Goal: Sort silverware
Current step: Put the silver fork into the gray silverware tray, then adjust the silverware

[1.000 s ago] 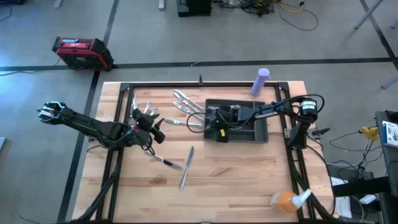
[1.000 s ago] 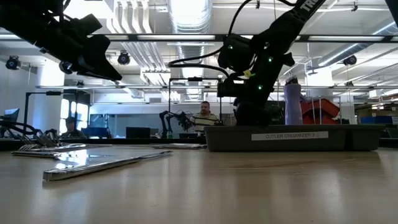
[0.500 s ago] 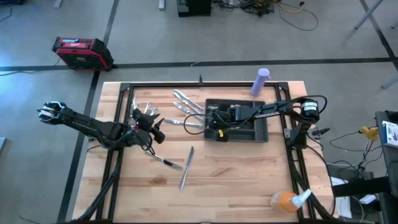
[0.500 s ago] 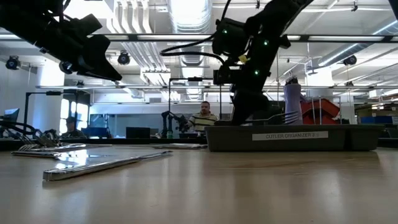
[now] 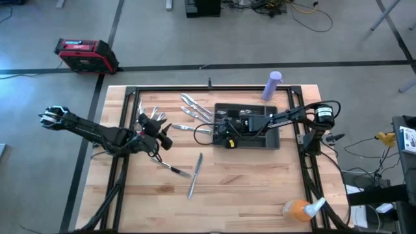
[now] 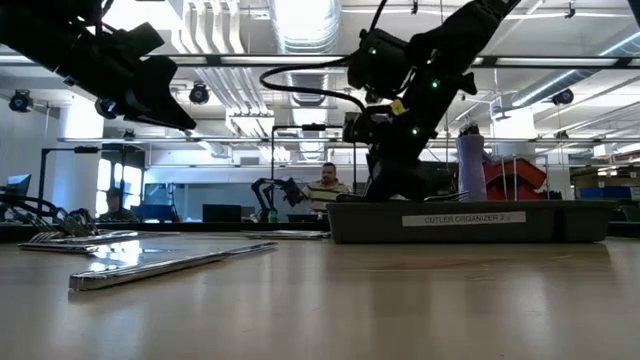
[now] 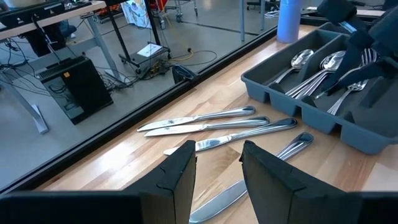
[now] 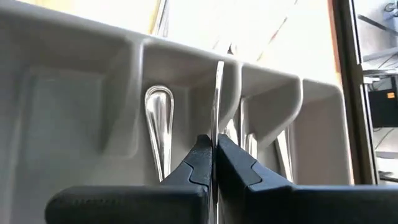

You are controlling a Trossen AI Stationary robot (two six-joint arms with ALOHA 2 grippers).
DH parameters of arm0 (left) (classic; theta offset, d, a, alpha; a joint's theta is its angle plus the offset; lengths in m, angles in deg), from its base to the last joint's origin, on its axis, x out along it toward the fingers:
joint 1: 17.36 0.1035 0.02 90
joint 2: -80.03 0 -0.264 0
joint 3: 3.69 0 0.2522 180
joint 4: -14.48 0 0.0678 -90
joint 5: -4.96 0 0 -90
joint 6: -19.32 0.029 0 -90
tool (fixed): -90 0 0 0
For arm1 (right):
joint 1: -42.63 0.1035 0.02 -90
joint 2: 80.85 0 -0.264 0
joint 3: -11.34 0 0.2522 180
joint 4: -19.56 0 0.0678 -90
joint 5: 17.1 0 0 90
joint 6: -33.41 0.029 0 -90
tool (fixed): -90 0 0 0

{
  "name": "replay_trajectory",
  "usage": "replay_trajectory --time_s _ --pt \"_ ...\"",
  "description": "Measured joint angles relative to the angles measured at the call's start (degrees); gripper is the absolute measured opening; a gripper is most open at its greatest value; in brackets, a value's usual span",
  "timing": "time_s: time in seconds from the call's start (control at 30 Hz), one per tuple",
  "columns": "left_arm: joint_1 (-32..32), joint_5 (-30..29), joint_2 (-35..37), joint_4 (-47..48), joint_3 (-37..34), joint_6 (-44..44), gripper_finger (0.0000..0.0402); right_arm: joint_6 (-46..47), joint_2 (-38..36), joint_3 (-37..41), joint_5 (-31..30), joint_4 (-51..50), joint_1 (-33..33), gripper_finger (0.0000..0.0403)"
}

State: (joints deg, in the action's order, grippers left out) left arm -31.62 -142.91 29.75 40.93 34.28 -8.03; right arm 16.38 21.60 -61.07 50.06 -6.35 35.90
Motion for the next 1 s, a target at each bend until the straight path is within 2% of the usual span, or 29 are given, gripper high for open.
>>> replay_trajectory --time_s 0.57,1.0 --pt "0.01 0.00 0.00 -0.01 0.00 0.00 0.0117 0.05 -0.02 0.54 -1.39 2.56 0.85 0.0004" --pt "0.00 0.00 -0.04 -0.02 0.00 0.00 0.0117 -1.97 0.07 0.59 -1.30 5.17 0.84 0.0113"
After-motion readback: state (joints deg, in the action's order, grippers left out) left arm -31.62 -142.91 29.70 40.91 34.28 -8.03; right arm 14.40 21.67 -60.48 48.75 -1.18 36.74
